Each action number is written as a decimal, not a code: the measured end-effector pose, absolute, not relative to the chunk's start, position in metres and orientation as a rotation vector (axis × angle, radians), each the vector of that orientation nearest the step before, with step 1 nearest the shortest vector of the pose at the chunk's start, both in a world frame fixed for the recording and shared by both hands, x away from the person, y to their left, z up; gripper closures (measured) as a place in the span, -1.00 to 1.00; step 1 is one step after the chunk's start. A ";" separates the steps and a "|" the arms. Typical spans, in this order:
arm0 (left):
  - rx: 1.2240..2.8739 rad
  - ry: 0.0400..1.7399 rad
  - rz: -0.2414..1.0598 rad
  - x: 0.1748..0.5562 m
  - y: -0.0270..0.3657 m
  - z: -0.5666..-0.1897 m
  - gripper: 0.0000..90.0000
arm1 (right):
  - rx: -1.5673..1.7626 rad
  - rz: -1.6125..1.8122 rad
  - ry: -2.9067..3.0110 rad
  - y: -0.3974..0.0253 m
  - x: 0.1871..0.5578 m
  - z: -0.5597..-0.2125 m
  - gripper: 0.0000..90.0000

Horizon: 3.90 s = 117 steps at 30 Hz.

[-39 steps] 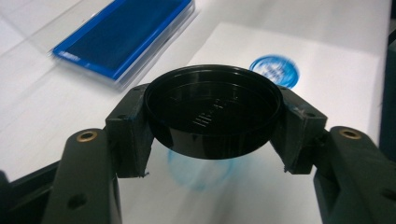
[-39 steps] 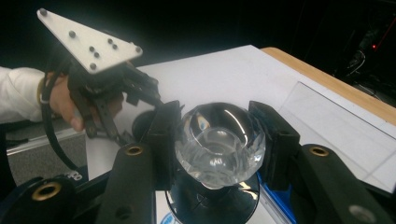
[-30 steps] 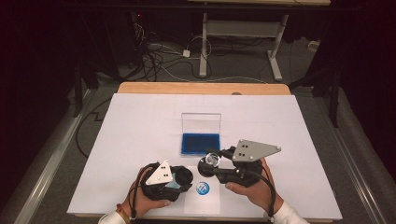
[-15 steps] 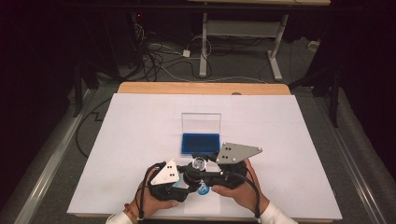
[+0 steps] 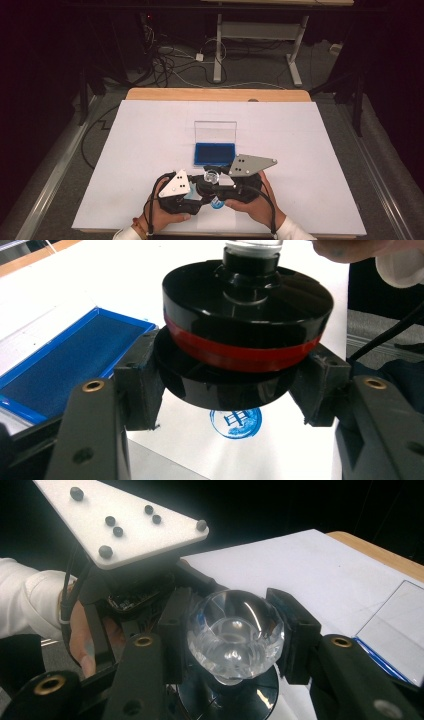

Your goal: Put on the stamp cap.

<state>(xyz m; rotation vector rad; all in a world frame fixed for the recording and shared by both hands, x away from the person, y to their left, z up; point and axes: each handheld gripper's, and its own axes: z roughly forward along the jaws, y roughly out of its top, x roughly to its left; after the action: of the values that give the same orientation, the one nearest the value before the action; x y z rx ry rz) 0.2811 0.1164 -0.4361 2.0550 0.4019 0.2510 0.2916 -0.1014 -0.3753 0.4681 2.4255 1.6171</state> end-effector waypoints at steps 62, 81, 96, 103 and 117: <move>2.187 0.351 0.420 0.272 0.111 -0.438 -0.19 | 0.484 1.639 2.504 -0.105 0.298 -0.399 0.26; 2.240 0.344 0.439 0.272 0.109 -0.441 -0.20 | 0.494 1.626 2.533 -0.102 0.300 -0.405 0.26; 2.243 0.345 0.425 0.271 0.110 -0.442 -0.20 | 0.521 1.644 2.534 -0.102 0.301 -0.410 0.26; 2.247 0.326 0.449 0.270 0.111 -0.442 -0.20 | 0.538 1.659 2.541 -0.103 0.302 -0.410 0.26; 2.257 0.311 0.458 0.267 0.106 -0.440 -0.23 | 0.557 1.668 2.545 -0.104 0.303 -0.412 0.26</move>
<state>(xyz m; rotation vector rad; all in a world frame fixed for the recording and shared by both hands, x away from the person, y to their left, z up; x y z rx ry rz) 0.2671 0.1057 -0.4396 2.2573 0.3110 0.4585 0.3032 -0.1038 -0.4120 0.5575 2.5448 1.6676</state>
